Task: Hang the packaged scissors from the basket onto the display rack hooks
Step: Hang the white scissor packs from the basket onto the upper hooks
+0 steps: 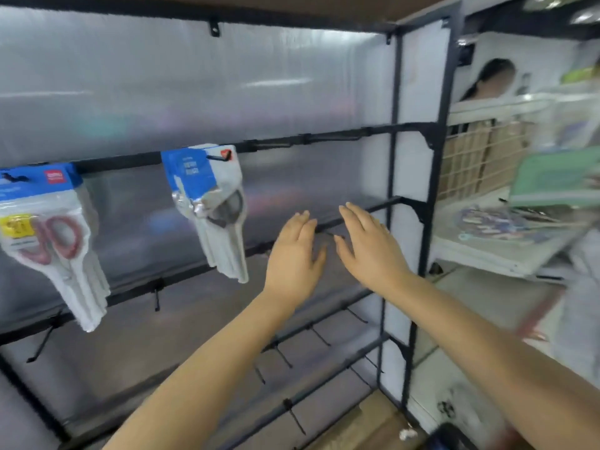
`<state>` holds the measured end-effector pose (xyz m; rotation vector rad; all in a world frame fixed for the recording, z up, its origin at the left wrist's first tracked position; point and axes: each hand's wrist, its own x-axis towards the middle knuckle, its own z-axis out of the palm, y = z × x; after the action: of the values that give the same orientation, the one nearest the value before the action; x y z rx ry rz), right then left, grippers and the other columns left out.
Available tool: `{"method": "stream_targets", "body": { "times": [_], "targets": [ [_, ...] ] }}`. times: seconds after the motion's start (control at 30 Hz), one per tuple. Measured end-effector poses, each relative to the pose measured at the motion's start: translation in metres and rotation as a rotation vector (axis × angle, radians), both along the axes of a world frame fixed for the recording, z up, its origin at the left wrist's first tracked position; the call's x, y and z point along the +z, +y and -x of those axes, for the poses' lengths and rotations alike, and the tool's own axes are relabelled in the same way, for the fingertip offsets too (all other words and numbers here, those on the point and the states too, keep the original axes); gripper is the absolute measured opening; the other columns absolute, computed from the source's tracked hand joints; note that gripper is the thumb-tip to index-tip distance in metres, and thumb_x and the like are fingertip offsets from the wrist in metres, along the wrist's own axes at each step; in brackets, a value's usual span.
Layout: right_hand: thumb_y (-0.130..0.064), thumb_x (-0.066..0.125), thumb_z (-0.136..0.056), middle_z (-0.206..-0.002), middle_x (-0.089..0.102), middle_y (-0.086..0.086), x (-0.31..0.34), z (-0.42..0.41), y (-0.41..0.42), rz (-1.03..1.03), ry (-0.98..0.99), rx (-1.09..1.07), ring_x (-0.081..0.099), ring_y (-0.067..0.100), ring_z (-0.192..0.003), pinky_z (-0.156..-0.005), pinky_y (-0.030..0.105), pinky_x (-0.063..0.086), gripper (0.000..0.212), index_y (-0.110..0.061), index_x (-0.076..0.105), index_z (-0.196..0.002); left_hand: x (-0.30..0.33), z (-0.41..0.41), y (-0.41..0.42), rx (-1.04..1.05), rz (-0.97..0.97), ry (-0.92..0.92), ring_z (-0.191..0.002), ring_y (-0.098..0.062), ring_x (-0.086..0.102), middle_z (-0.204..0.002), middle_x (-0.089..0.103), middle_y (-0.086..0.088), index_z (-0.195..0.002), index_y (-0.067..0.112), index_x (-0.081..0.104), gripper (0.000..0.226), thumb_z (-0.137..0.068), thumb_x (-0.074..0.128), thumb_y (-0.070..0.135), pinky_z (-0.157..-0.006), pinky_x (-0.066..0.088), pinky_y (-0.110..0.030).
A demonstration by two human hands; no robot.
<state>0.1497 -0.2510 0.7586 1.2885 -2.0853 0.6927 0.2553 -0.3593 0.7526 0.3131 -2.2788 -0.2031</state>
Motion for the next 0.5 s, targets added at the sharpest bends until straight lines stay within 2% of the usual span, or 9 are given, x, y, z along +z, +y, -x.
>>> {"method": "stream_targets", "body": {
  "times": [0.1,0.17,0.2,0.27,0.3,0.4,0.5],
  "targets": [
    [-0.027,0.043,-0.087,-0.120,0.060,0.023,-0.033,0.016,0.048,-0.029,-0.068,-0.116,0.063,0.035,-0.105,-0.086,0.042,0.052,0.049,0.007,0.056,-0.120,-0.035,0.033,0.031,-0.160,-0.047,-0.118,-0.117,-0.045,0.054,-0.127,0.055,-0.029,-0.117,-0.010,0.058,0.044,-0.082,0.060,0.014,-0.098,0.040,-0.049],
    [-0.023,0.051,-0.083,-0.114,0.063,0.023,-0.057,0.028,0.084,-0.060,-0.148,-0.203,0.065,0.036,-0.097,-0.078,0.044,0.055,0.045,0.007,0.059,-0.116,-0.058,0.056,0.055,-0.252,-0.085,-0.212,-0.105,-0.043,0.062,-0.116,0.062,-0.028,-0.110,-0.010,0.062,0.043,-0.078,0.057,0.018,-0.088,0.048,-0.048],
    [-0.020,0.056,-0.080,-0.113,0.063,0.024,-0.069,0.034,0.101,-0.081,-0.178,-0.255,0.066,0.037,-0.097,-0.077,0.044,0.055,0.045,0.006,0.059,-0.116,-0.067,0.065,0.069,-0.299,-0.102,-0.230,-0.105,-0.042,0.062,-0.116,0.062,-0.028,-0.111,-0.009,0.062,0.043,-0.078,0.057,0.018,-0.089,0.047,-0.047],
    [-0.015,0.060,-0.080,-0.119,0.061,0.024,-0.095,0.043,0.136,-0.106,-0.246,-0.351,0.062,0.037,-0.105,-0.085,0.045,0.051,0.046,0.006,0.056,-0.121,-0.087,0.084,0.095,-0.377,-0.144,-0.260,-0.124,-0.038,0.050,-0.134,0.051,-0.024,-0.127,-0.006,0.052,0.046,-0.088,0.052,0.018,-0.106,0.034,-0.037],
    [-0.012,0.063,-0.080,-0.121,0.059,0.024,-0.106,0.045,0.152,-0.116,-0.278,-0.395,0.061,0.038,-0.107,-0.088,0.046,0.050,0.047,0.006,0.055,-0.123,-0.097,0.093,0.106,-0.397,-0.152,-0.299,-0.131,-0.033,0.044,-0.140,0.046,-0.020,-0.133,-0.003,0.047,0.046,-0.093,0.049,0.020,-0.110,0.030,-0.031],
    [-0.012,0.066,-0.082,-0.122,0.059,0.024,-0.140,0.050,0.195,-0.155,-0.345,-0.505,0.060,0.038,-0.109,-0.090,0.045,0.049,0.047,0.006,0.054,-0.124,-0.132,0.119,0.139,-0.469,-0.134,-0.378,-0.133,-0.028,0.041,-0.143,0.044,-0.014,-0.138,0.004,0.044,0.047,-0.096,0.044,0.025,-0.107,0.036,-0.030],
    [-0.014,0.062,-0.086,-0.128,0.056,0.022,-0.169,0.053,0.226,-0.171,-0.455,-0.580,0.055,0.036,-0.117,-0.097,0.042,0.044,0.047,0.005,0.052,-0.128,-0.168,0.140,0.166,-0.536,-0.153,-0.578,-0.143,-0.021,0.022,-0.154,0.027,-0.008,-0.147,0.010,0.027,0.052,-0.099,0.039,0.028,-0.114,0.014,-0.025]
  ]
}}
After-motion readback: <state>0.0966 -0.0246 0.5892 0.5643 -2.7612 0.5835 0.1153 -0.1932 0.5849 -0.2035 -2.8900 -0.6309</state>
